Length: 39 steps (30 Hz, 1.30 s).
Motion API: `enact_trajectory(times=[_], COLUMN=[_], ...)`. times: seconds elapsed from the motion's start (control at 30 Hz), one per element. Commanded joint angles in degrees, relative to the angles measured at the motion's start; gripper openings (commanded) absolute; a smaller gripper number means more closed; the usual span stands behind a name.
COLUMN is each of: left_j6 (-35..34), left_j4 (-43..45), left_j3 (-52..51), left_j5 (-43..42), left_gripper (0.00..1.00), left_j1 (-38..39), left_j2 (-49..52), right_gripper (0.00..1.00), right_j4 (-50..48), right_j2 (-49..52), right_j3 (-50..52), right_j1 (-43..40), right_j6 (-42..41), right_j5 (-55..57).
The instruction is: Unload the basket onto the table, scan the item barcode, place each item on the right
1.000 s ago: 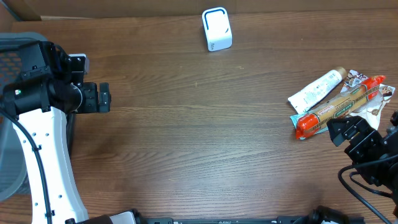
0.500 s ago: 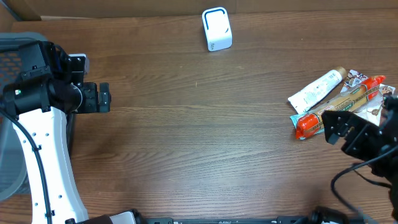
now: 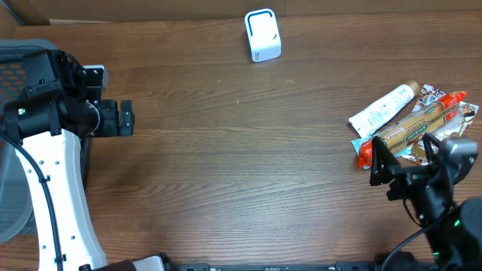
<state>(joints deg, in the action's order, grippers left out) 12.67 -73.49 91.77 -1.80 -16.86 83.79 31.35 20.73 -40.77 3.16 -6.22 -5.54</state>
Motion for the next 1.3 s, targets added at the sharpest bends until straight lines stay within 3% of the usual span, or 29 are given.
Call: enact_trajectory(times=[0.0, 0.33, 0.57, 1.27], left_j6=[1.51, 1.51, 1.51, 1.51], left_j4=[0.04, 0.04, 0.04, 0.04], left_j3=[0.22, 0.22, 0.22, 0.22], left_j5=[-0.61, -0.61, -0.61, -0.61], left_gripper=[1.0, 1.0, 1.0, 1.0], left_j1=[0.13, 0.13, 0.13, 0.13], left_j2=[-0.66, -0.66, -0.66, -0.66], right_gripper=[1.0, 1.0, 1.0, 1.0], right_j4=[-5.79, -18.29, -22.12, -27.23], right_j2=[-7.19, -18.75, -20.61, -20.61], right_j3=[9.25, 29.2, 36.35, 40.35], right_j1=[0.42, 0.7, 0.74, 1.09], right_j6=[0.39, 0.83, 8.26, 7.98], right_j5=[3.37, 3.32, -1.36, 0.55])
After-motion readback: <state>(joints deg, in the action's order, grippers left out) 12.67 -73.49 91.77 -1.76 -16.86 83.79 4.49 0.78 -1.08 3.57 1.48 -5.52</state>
